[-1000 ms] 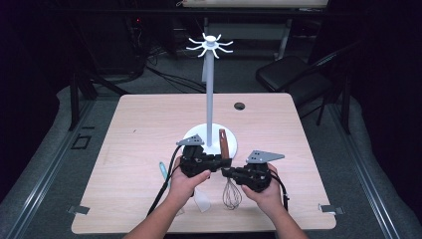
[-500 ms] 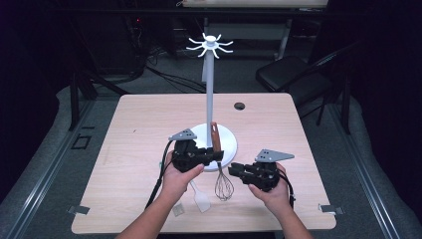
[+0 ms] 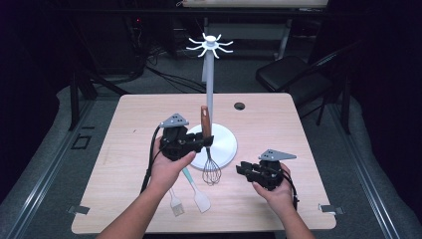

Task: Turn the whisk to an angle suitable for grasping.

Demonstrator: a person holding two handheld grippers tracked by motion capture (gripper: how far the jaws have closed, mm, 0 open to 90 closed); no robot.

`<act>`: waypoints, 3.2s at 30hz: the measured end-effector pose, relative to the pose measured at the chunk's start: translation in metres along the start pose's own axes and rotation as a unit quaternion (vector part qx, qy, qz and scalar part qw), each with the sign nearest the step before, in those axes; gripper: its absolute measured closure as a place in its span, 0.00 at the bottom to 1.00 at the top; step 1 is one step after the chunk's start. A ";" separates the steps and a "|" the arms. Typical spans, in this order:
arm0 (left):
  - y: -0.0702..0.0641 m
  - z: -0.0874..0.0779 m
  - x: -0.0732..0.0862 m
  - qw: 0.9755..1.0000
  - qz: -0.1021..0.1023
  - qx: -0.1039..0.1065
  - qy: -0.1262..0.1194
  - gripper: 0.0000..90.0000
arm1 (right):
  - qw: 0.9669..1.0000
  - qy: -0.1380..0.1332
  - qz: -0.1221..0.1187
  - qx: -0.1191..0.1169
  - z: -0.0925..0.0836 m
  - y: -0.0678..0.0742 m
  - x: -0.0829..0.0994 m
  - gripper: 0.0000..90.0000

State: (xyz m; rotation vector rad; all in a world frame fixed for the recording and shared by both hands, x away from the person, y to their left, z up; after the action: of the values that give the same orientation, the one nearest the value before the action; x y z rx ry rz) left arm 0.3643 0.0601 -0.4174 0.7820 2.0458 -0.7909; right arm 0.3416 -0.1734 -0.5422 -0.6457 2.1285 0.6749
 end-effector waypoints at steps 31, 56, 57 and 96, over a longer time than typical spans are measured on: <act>-0.004 -0.039 -0.102 0.995 0.051 -0.089 -0.019 0.79 | 1.000 0.006 0.000 0.018 0.002 -0.007 0.005 0.76; 0.018 -0.022 -0.118 0.994 0.037 -0.101 -0.013 0.79 | 1.000 0.003 0.002 0.018 0.003 -0.010 0.005 0.76; 0.019 -0.021 -0.118 0.994 0.037 -0.101 -0.014 0.79 | 1.000 0.003 0.002 0.018 0.003 -0.010 0.005 0.76; 0.024 -0.005 -0.120 0.996 0.045 -0.081 -0.004 0.78 | 1.000 0.004 0.002 0.016 0.004 -0.009 0.006 0.76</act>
State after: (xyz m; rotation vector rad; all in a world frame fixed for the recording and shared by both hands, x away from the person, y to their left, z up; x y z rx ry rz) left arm 0.4392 0.0486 -0.3216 0.7716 2.0228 -0.5705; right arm 0.3465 -0.1783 -0.5514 -0.6290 2.1445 0.6392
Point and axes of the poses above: each handheld gripper's, and its own axes: z roughly forward along the jaws, x roughly out of its underside, y roughly to its left, the point moved 4 cm from there along z, roughly forward along the jaws, and after that the axes turned 3 degrees about y, right-handed, at the moved point
